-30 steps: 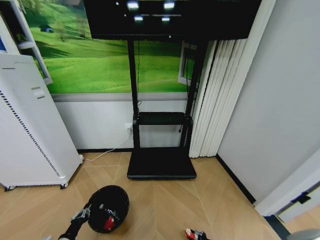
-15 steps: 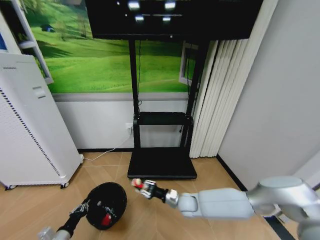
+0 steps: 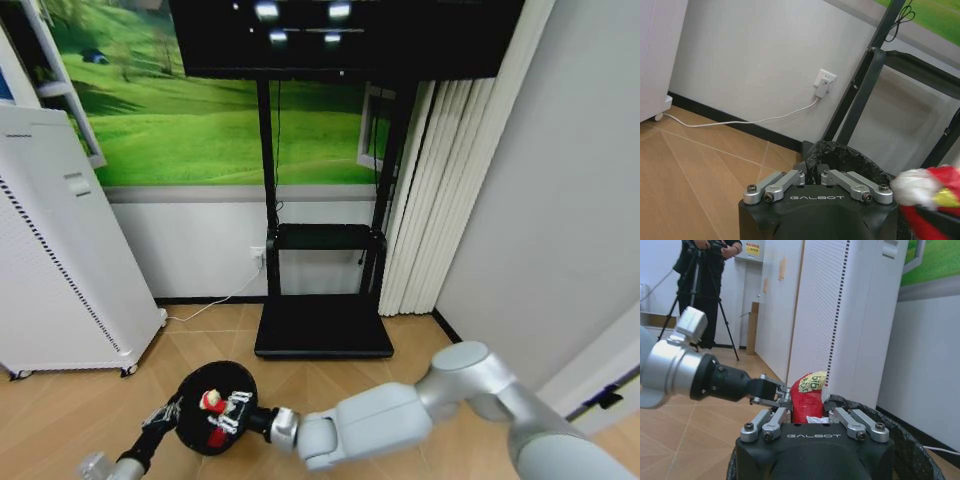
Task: Pick up the trash bin and place the garbage on the floor into it.
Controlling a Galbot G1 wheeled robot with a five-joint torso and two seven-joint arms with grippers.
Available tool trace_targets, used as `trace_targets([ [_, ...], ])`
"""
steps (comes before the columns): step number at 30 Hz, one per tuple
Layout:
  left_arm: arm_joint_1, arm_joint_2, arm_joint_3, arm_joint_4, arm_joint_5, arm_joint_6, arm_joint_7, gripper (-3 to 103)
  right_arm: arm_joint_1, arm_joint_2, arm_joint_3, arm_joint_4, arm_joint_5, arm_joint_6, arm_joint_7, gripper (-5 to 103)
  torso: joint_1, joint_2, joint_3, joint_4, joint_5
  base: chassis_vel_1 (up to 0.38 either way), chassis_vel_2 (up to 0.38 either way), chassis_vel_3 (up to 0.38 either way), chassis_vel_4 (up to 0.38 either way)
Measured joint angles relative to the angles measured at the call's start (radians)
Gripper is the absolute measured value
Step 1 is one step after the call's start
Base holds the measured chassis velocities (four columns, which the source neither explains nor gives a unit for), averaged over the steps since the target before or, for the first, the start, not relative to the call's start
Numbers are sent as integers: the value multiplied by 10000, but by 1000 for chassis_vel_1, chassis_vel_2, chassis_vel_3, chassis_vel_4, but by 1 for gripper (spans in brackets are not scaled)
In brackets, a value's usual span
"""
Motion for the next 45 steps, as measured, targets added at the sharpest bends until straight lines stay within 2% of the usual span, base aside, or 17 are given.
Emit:
trace_targets([
  [2,36,-40,6,-92,11,2,0,8,-139,221,-18,-212,163,-202,378,26,0,0,0,0,1,0,0,0,0],
  [4,47,-41,6,-99,12,2,6,8,-197,286,-4,-256,262,-297,500,30,0,-1,0,-1,2,0,0,0,0],
  [9,17,-73,-21,17,73,-97,118,8,-128,156,45,-163,591,-425,615,57,-1,0,-1,1,3,0,0,0,0],
  [14,-14,-87,-25,62,91,-181,111,8,-148,-10,38,64,645,-515,806,68,-1,-1,0,-2,4,0,0,0,0],
  [16,-4,-63,-77,18,63,-183,81,8,-193,-107,185,185,635,-508,981,80,-2,0,-1,1,4,0,0,0,0],
  [17,-4,-63,-77,18,63,-183,81,8,-193,-107,185,185,635,-508,981,80,-2,0,-1,1,4,0,0,0,0],
  [19,22,-39,-148,7,9,-191,68,8,-231,-305,392,203,582,-412,984,85,-2,0,0,1,5,0,0,0,0],
  [20,73,-4,-225,-3,-66,-196,64,8,-254,-698,620,115,235,-277,983,95,-1,0,0,2,5,0,0,0,0],
  [21,148,11,-311,-7,-106,-216,65,8,-256,-1277,877,-22,-250,-184,940,99,-2,0,0,3,7,0,0,0,0],
  [22,148,11,-311,-7,-106,-216,65,8,-256,-1277,877,-22,-250,-184,940,99,-2,0,0,3,7,0,0,0,0],
  [25,347,36,-450,-134,-189,-245,64,8,-517,-3068,1950,-121,-1240,-65,922,100,-1,-1,1,-7,8,0,0,0,0],
  [26,347,36,-450,-134,-189,-245,64,8,-517,-3068,1950,-121,-1240,-65,922,100,-1,-1,1,-7,8,0,0,0,0],
  [28,378,75,-458,-258,-170,-246,20,8,-716,-3861,2633,63,-1853,56,1023,100,-1,-1,0,-8,8,0,0,0,0],
  [29,378,75,-458,-258,-170,-246,20,8,-716,-3861,2633,63,-1853,56,1023,100,-1,-1,0,-8,8,0,0,0,0],
  [32,415,143,-430,-519,-65,-218,-159,8,-960,-4798,3239,424,-2740,171,1116,100,-1,-3,0,-5,8,16,-4,-26,3],
  [36,598,41,-464,-771,103,-200,-300,8,-1147,-5112,3468,581,-3308,365,1093,100,0,-3,1,-5,8,153,-13,-159,1],
  [45,813,-268,-477,-1046,457,-191,-412,8,-1181,-4960,3363,678,-3559,467,1114,100,-2,-3,-2,3,2,348,0,-356,14],
])
